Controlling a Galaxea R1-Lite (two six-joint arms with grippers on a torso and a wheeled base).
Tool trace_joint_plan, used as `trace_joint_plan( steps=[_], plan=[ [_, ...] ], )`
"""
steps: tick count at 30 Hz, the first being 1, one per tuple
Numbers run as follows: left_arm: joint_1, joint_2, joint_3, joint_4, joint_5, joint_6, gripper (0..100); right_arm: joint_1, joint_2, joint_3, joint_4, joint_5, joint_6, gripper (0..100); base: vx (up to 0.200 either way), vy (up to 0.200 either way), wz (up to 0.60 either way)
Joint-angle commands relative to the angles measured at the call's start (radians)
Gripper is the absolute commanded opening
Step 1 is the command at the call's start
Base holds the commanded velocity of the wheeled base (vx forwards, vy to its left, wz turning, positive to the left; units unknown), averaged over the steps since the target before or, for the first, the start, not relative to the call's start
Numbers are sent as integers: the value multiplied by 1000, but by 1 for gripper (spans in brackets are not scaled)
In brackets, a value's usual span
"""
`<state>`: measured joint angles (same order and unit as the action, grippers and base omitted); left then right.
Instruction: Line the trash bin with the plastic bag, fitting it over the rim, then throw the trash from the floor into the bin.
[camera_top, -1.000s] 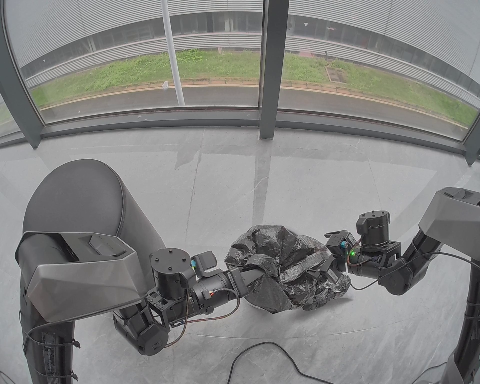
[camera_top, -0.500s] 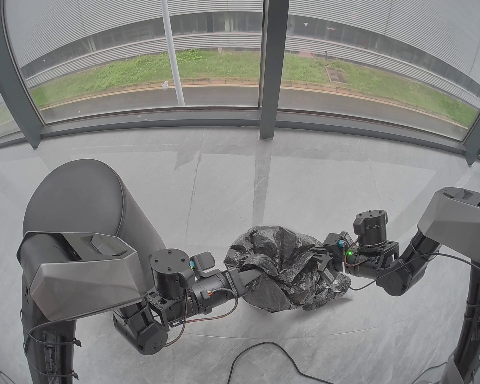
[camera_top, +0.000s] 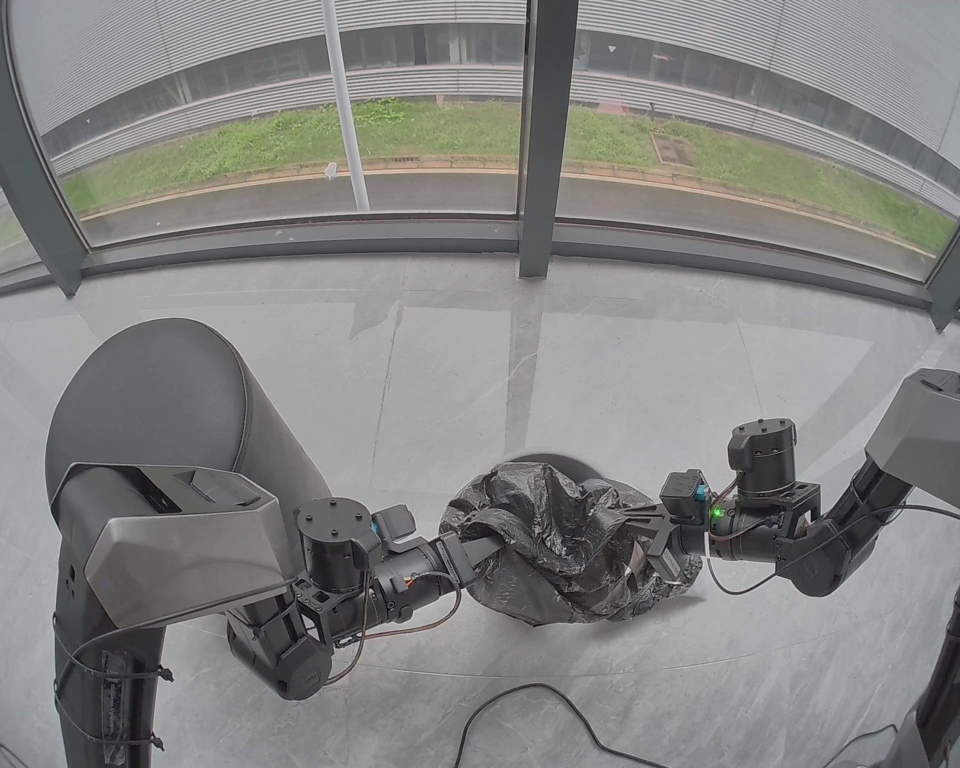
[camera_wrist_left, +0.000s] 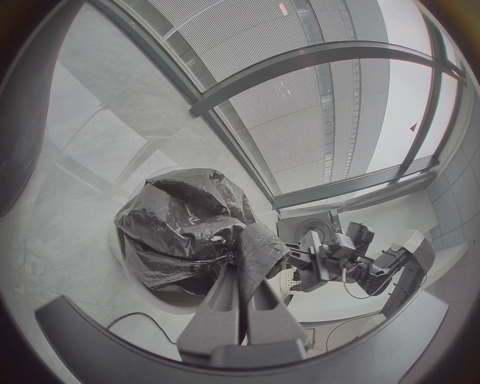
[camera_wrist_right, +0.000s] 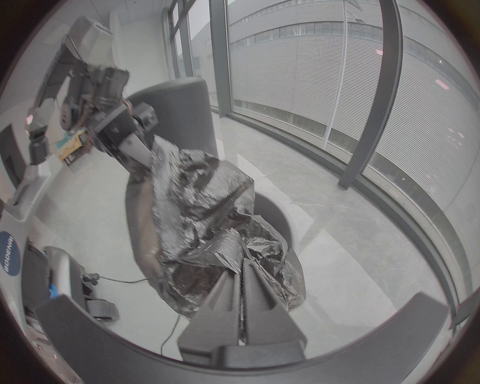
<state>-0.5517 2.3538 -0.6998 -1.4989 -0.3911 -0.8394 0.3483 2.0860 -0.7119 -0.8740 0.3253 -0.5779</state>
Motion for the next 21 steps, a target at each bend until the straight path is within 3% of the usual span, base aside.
trace_joint_plan(
  steps=[1,7,14,21],
  plan=[
    [12,19,37,11,-2,-1,0,3,-63,11,20,77,13,0,0,0,0],
    [36,2,62,75,-71,0,0,5,-35,-15,24,109,44,0,0,0,0],
    [75,22,-179,282,-78,-1,0,-35,112,-235,20,93,79,0,0,0,0],
    [95,42,-342,352,-78,-1,0,-89,155,-273,9,47,81,0,0,0,0]
  ],
)
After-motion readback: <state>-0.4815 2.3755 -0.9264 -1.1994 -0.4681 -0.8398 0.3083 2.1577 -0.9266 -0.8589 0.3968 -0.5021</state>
